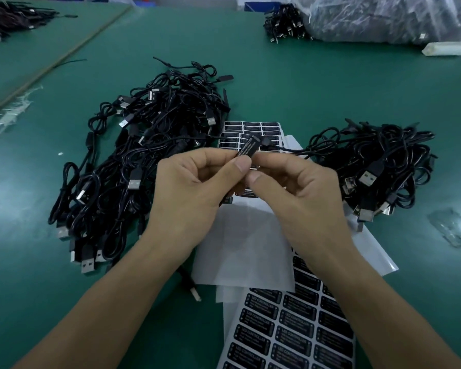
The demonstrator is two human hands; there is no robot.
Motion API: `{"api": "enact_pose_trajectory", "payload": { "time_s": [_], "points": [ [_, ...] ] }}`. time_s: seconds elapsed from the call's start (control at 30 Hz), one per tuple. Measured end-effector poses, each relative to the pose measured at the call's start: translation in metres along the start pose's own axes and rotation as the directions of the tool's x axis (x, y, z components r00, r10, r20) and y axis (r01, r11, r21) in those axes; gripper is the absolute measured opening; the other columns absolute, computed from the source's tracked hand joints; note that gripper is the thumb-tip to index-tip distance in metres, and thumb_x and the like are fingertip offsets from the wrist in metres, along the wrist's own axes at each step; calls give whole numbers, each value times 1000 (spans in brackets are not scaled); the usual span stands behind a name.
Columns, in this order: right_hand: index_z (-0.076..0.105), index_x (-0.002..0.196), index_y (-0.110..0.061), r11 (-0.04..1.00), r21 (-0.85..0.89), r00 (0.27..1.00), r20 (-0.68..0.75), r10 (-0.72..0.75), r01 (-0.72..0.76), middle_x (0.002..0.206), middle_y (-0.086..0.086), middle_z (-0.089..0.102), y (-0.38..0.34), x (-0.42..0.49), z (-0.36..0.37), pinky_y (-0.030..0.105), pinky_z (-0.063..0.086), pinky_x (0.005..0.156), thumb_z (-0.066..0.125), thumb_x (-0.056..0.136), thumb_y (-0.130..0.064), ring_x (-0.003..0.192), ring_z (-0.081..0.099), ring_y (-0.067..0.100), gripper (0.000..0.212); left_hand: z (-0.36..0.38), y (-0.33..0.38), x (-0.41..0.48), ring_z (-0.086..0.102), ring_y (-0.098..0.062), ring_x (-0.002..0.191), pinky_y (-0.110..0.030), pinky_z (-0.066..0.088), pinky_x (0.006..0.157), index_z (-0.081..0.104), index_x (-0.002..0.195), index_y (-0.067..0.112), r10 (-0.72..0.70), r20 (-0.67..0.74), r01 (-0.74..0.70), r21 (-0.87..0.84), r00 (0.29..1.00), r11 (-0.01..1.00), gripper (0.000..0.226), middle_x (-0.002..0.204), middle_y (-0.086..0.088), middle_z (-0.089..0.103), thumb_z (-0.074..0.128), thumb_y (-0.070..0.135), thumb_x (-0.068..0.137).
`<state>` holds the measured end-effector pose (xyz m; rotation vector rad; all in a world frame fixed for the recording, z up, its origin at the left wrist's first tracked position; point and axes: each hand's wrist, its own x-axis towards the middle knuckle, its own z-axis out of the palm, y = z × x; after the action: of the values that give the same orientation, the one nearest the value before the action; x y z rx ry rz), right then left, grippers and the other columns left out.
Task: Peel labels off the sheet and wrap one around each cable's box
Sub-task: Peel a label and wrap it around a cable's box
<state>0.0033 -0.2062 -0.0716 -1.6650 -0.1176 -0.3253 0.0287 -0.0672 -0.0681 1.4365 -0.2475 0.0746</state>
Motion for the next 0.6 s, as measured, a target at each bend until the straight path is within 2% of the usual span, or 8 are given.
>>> {"api": "enact_pose_trajectory", "payload": {
  "time_s": [0.1, 0.2, 0.3, 0.4, 0.47, 0.6],
  "points": [
    [77, 104, -24, 998, -43, 999, -18, -43, 42, 78, -3, 72, 2, 1, -2, 35, 60, 72, 75, 86, -15, 71, 67, 16, 20, -1, 0, 0, 75, -12, 76, -17, 56, 68, 77, 94, 10, -10, 35, 10, 4, 999, 1000, 15, 84, -2, 79, 63, 3, 95],
    [78, 98, -14, 998, 44, 997, -58, -45, 47, 82, 3, 76, 0, 3, -3, 23, 57, 69, 75, 86, -7, 73, 71, 15, 14, -1, 1, -1, 76, -13, 84, -17, 57, 73, 78, 97, 15, 24, 90, -29, 55, 996, 998, 25, 89, 1, 79, 58, -1, 97],
    [77, 92, -9, 994, 107, 995, -98, 20, -10, 72, -5, 75, 1, 6, -6, 15, 52, 67, 73, 87, -4, 66, 68, 4, 8, -2, 2, -2, 75, -7, 90, -16, 56, 78, 76, 102, 23, 72, 138, -96, 171, 988, 981, 32, 94, 11, 79, 59, -4, 96],
    [75, 94, -4, 979, 181, 985, -129, 116, -91, 61, -15, 64, 5, 8, -9, 11, 45, 58, 71, 88, -9, 55, 56, -2, 8, -4, 0, -4, 72, 1, 80, -15, 56, 74, 75, 94, 37, 100, 137, -147, 387, 985, 910, 33, 86, 20, 76, 70, 4, 91],
    [74, 98, -4, 968, 220, 979, -133, 156, -124, 61, -15, 64, 5, 8, -8, 12, 45, 58, 71, 89, -12, 56, 55, -1, 13, -6, -1, -4, 70, 1, 70, -12, 52, 66, 76, 86, 36, 97, 123, -143, 458, 988, 877, 26, 78, 20, 75, 74, 10, 88],
    [75, 94, -16, 985, 144, 993, -59, 105, -96, 64, -15, 69, 0, 4, -2, 8, 46, 56, 73, 87, -8, 56, 60, -5, 11, -8, 0, 0, 71, -1, 69, -14, 53, 63, 79, 88, 26, 77, 82, -101, 356, 994, 929, 14, 75, 14, 75, 74, 13, 90]
  ]
}}
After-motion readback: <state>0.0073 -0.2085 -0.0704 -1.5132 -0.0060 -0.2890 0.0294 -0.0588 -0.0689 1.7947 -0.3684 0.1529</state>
